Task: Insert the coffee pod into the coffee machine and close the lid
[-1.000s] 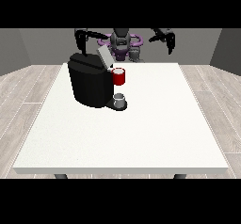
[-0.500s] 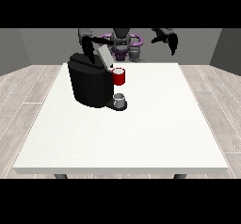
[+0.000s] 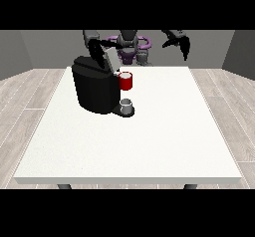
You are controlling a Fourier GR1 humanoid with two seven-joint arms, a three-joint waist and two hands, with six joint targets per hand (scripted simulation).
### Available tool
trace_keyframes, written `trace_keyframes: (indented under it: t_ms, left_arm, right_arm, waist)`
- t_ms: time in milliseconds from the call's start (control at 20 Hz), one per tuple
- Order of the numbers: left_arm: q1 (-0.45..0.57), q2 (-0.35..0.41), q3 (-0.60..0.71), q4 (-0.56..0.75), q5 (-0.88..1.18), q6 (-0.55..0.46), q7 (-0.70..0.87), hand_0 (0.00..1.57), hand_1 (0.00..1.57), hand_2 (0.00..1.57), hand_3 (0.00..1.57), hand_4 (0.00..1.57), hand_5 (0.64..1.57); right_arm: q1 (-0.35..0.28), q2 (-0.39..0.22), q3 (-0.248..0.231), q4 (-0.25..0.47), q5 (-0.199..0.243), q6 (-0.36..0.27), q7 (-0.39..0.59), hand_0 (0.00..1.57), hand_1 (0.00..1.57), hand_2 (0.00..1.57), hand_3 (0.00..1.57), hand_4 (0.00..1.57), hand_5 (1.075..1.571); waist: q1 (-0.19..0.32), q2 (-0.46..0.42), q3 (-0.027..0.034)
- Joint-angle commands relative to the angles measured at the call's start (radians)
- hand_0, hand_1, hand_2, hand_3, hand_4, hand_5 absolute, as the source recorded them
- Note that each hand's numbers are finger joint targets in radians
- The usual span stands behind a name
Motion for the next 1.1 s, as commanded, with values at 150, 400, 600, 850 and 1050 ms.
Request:
trace_keyframes:
  t_ms: [150, 400, 600, 850, 1050]
  left_arm:
    - [0.0, -0.014, -0.03, -0.009, -0.022, 0.031, -0.01, 0.0, 0.0, 0.0, 0.0, 0.38, 1.571]
    - [-0.015, 0.005, -0.025, -0.004, -0.007, 0.004, -0.001, 0.0, 0.0, 0.0, 0.0, 0.32, 1.571]
    - [-0.032, -0.016, -0.062, -0.036, -0.013, -0.001, 0.017, 0.0, 0.0, 0.0, 0.0, 0.34, 1.571]
    - [-0.052, -0.006, -0.036, 0.019, 0.007, -0.012, -0.026, 0.0, 0.0, 0.0, 0.0, 0.39, 1.571]
    - [-0.1, -0.009, -0.053, 0.003, 0.006, -0.018, -0.006, 0.0, 0.0, 0.0, 0.0, 0.44, 1.571]
  right_arm:
    - [-0.085, 0.006, 0.048, 0.013, 0.041, 0.01, 0.008, 0.0, 0.0, 0.0, 0.0, 0.16, 1.571]
    - [-0.137, 0.006, 0.075, 0.008, 0.08, -0.01, 0.029, 0.0, 0.0, 0.0, 0.0, 0.11, 1.571]
    - [-0.185, -0.002, 0.051, 0.015, 0.084, -0.05, 0.033, 0.0, 0.0, 0.0, 0.0, 0.0, 1.571]
    - [-0.193, 0.03, 0.13, -0.039, 0.152, -0.072, 0.055, 0.0, 0.0, 0.0, 0.0, 0.1, 1.571]
    - [-0.249, -0.022, 0.125, -0.05, 0.173, -0.064, 0.09, 0.0, 0.0, 0.0, 0.0, 0.22, 1.571]
  waist:
    - [0.008, 0.015, 0.0]
    - [0.038, 0.024, 0.0]
    - [0.109, 0.063, 0.0005]
    - [0.118, 0.077, -0.0009]
    - [0.16, 0.098, 0.0]
